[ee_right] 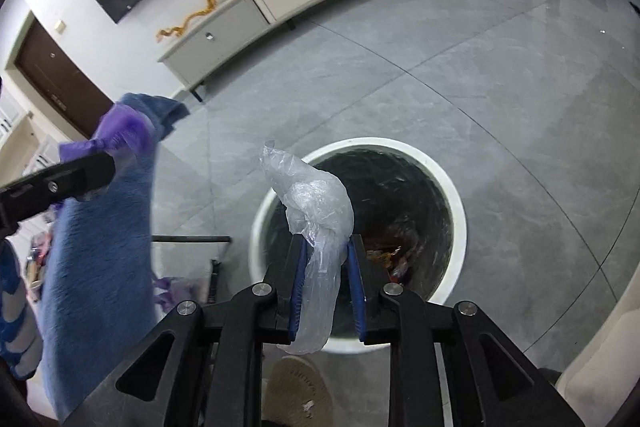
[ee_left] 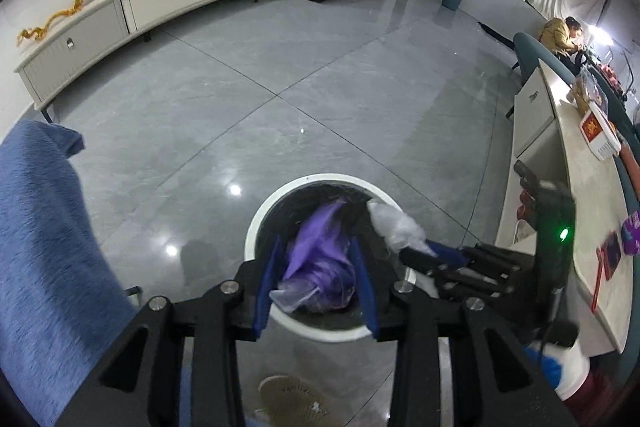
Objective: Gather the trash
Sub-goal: 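Carry both items over the trash bin and open both tools to drop them, then move both open tools back toward the remaining trash on the rug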
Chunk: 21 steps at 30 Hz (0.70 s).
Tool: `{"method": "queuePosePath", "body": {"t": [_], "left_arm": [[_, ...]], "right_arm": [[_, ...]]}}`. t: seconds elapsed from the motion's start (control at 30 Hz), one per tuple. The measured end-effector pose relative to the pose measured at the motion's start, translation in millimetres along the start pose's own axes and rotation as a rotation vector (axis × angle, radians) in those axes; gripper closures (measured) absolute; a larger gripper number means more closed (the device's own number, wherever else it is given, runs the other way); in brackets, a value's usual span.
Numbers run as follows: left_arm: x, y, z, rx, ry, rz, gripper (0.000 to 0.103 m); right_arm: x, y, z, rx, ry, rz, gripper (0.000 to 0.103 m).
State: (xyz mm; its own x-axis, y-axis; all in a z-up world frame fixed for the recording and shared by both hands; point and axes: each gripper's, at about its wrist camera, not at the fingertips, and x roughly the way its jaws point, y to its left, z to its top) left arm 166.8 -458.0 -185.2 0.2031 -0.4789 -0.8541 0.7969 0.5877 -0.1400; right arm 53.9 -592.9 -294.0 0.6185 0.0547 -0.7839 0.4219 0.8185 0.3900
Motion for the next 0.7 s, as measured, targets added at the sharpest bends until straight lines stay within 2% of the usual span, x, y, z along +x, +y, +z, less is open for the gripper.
{"method": "queuePosePath", "body": {"t": [0.03, 0.07, 0.1, 0.23, 0.43, 0.7], "left_arm": [[5, 0, 2, -0.008, 0.004, -0.005, 0.055], [10, 2, 5, -0.017, 0.005, -0.007, 0.048], [15, 3, 8, -0.025, 0.003, -0.009, 0.046], [20, 7, 12, -0.050, 0.002, -0.018, 0.046], [0, 10, 4, -0.062, -0.045, 0.041, 0.046], [-75, 13, -19, -0.083, -0.223, 0.179, 0.046]], "right_arm": [[7, -2, 2, -0.002, 0.005, -0.020, 0.075], [11, -5, 2, 0.000, 0.009, -0.031, 0.062], [15, -7, 2, 0.004, 0.013, -0.043, 0.054], [19, -13, -1, 0.008, 0.021, -0.075, 0.053], [7, -12, -5, 0.001, 0.007, -0.106, 0.053], [-43, 24, 1, -0.053, -0.105, -0.117, 0.045]]}}
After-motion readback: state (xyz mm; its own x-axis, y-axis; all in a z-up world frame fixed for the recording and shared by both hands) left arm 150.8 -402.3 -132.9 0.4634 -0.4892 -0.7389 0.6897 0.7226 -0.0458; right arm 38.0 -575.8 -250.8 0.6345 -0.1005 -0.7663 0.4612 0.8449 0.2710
